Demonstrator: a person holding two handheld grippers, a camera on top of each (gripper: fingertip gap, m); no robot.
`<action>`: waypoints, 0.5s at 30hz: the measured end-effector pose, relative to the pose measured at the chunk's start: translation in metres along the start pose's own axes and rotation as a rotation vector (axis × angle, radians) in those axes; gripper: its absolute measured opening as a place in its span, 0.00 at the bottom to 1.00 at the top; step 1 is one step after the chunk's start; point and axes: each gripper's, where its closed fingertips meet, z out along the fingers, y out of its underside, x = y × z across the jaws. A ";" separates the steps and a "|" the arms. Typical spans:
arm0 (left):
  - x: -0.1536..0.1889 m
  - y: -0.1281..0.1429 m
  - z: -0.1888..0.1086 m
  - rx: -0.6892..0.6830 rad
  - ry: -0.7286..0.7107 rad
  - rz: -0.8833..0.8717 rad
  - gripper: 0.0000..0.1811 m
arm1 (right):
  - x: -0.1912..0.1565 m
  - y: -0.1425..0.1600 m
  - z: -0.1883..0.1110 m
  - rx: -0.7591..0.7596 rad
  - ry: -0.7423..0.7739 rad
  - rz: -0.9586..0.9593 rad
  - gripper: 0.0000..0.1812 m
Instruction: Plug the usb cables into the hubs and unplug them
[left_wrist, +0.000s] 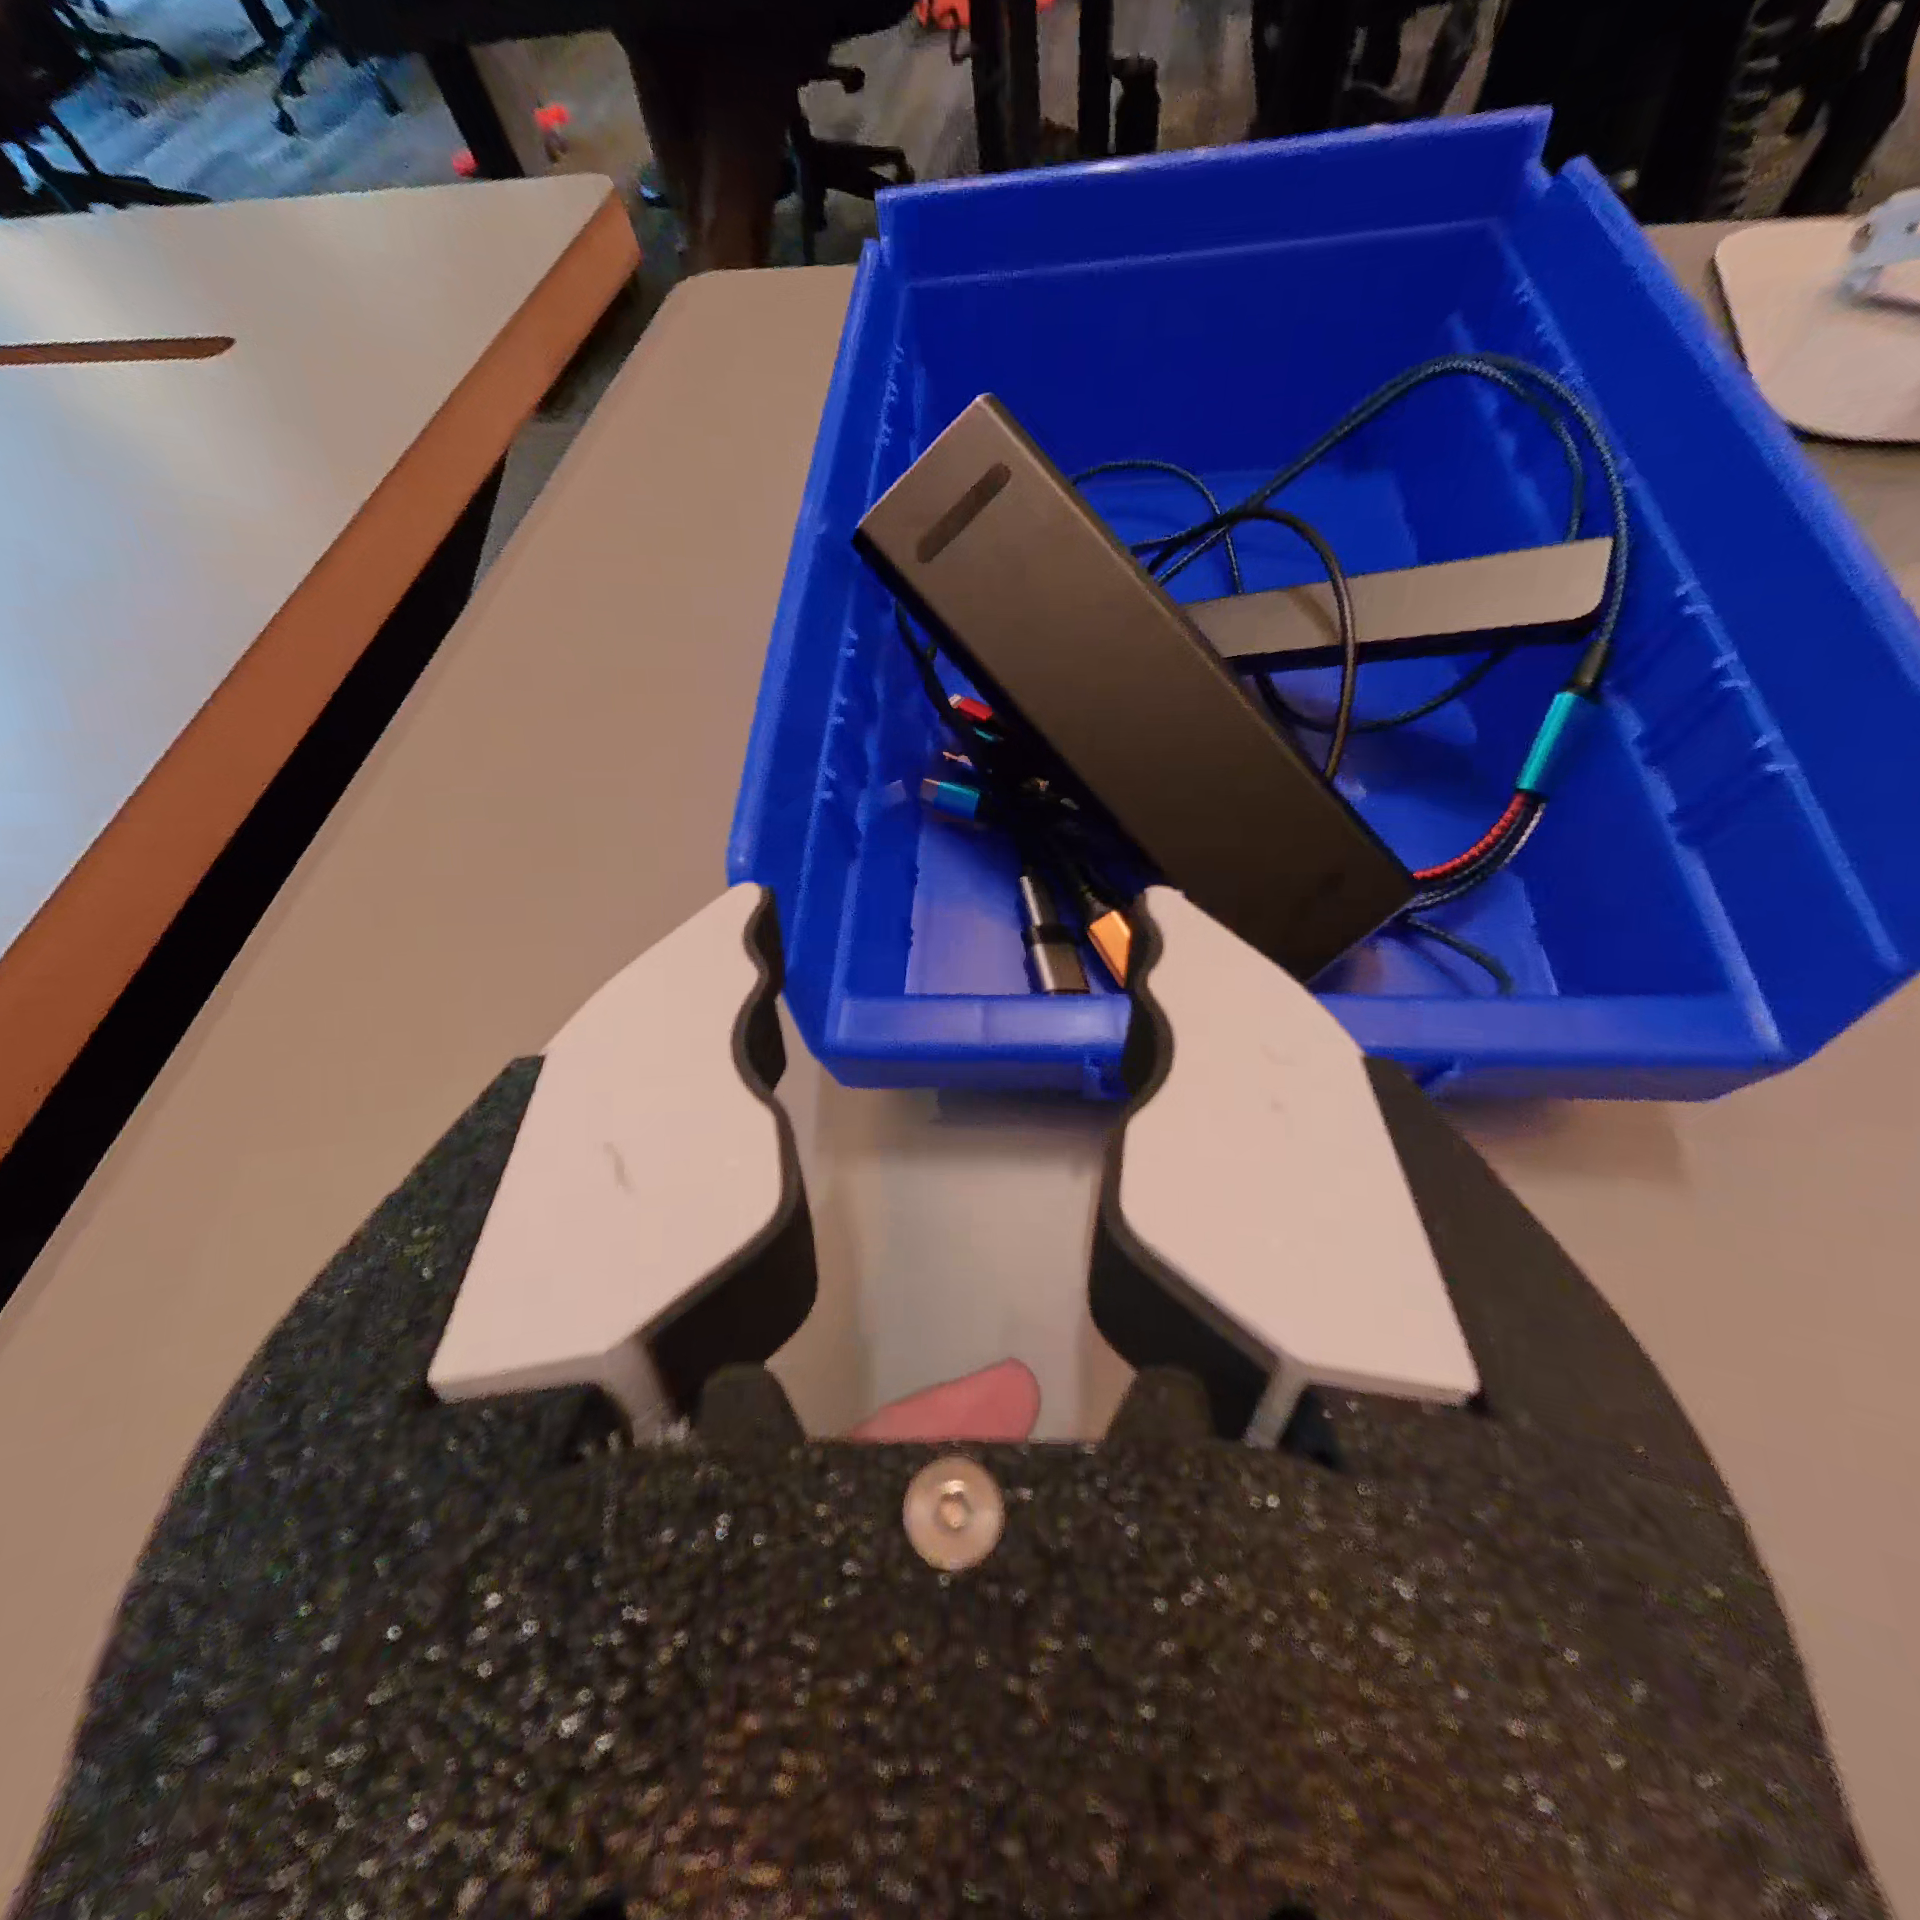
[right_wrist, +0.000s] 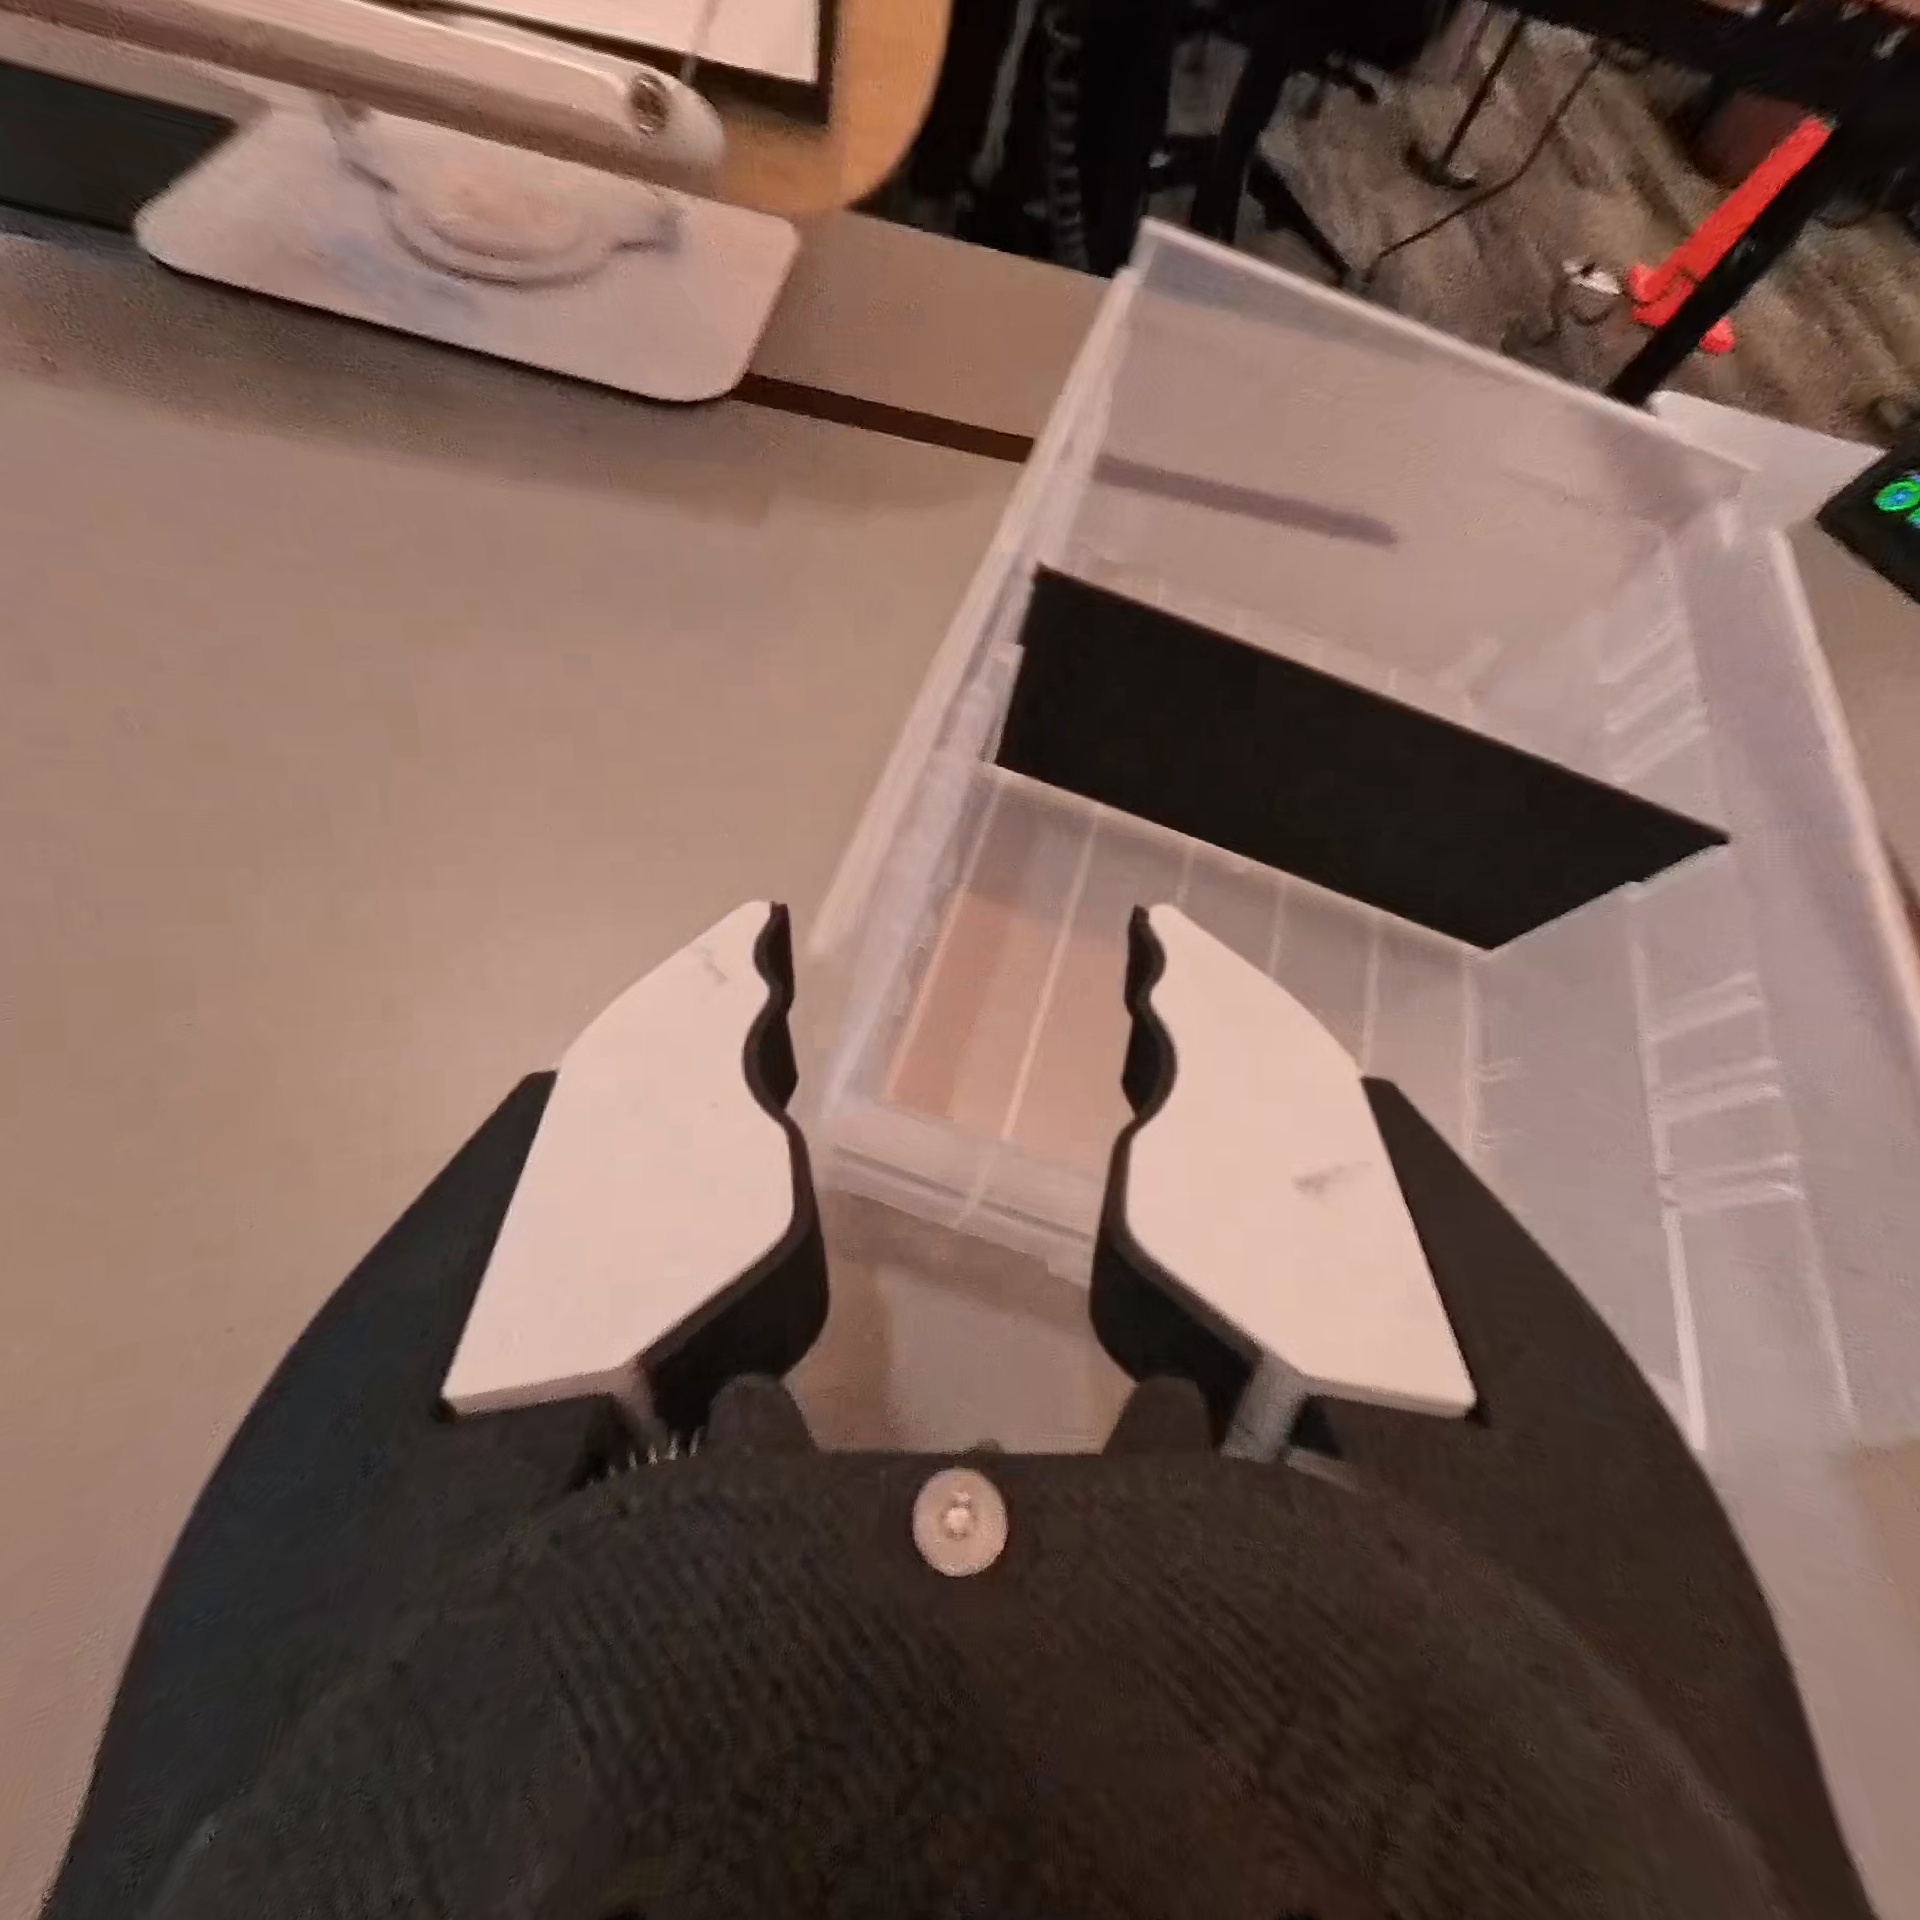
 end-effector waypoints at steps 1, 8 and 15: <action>0.003 0.000 -0.001 0.000 -0.007 -0.007 0.34 | 0.003 0.002 0.004 0.014 0.007 -0.014 0.37; 0.018 0.008 -0.017 -0.044 0.048 0.024 0.34 | 0.004 0.007 0.013 0.024 -0.039 -0.115 0.05; 0.015 0.019 -0.026 -0.078 0.058 0.051 0.34 | 0.027 0.009 0.019 0.044 -0.107 -0.044 0.05</action>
